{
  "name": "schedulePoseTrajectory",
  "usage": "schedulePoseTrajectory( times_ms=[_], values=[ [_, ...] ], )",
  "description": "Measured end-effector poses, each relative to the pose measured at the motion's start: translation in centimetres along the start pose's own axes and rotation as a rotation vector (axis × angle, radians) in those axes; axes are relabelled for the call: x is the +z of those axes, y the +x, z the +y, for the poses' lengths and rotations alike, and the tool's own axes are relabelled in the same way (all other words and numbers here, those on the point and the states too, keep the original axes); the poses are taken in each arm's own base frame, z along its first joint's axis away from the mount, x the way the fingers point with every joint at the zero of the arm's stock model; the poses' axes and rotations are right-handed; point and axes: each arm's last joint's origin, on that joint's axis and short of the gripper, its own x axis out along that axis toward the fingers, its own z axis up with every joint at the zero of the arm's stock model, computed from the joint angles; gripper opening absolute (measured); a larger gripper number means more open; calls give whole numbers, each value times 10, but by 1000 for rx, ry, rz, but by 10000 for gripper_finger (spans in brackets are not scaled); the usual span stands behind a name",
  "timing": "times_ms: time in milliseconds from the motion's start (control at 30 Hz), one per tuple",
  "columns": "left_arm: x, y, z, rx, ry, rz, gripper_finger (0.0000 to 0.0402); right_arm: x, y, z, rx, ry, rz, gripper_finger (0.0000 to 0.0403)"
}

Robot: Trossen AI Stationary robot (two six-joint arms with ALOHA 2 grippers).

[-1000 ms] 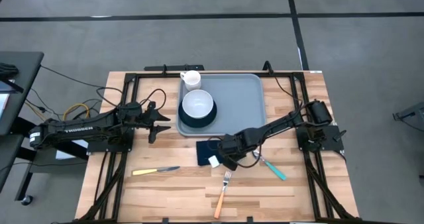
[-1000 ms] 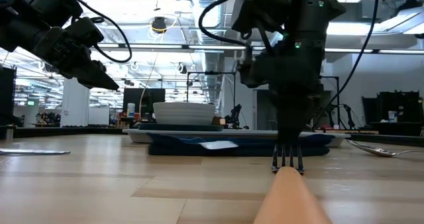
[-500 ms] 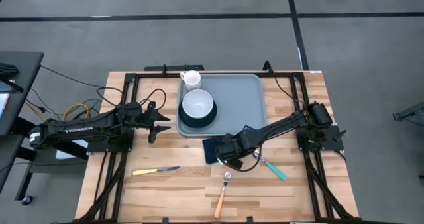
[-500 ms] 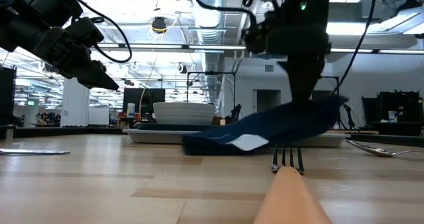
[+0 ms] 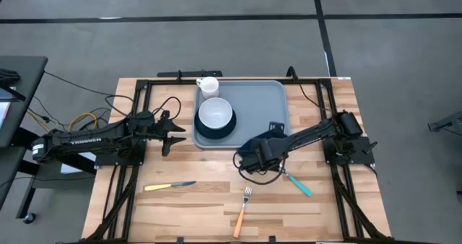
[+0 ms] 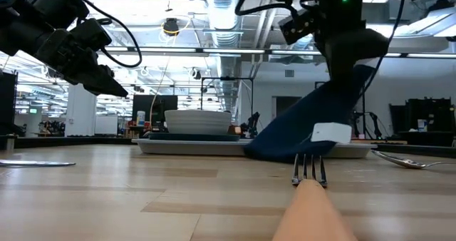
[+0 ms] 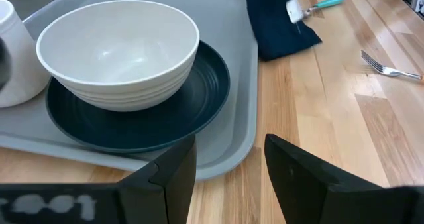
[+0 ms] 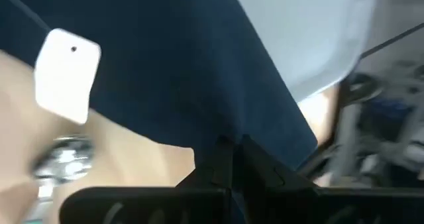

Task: Set up tray
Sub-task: Put the black napkin to the right side of the plate and bowl on the gray serving tray

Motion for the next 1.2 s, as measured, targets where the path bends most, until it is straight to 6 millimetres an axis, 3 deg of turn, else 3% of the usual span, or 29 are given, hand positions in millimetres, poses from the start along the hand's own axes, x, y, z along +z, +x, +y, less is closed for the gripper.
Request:
schedulePoseTrajectory(
  times_ms=[400,800,1200],
  values=[
    [0,0,0,0,0,0,167,23,32,-56,-166,-81,13,1],
    [0,0,0,0,-1,0,167,60,65,-100,-17,-211,-140,1],
    [0,0,0,0,-8,1,167,61,88,-131,100,-317,-132,2]
  ],
)
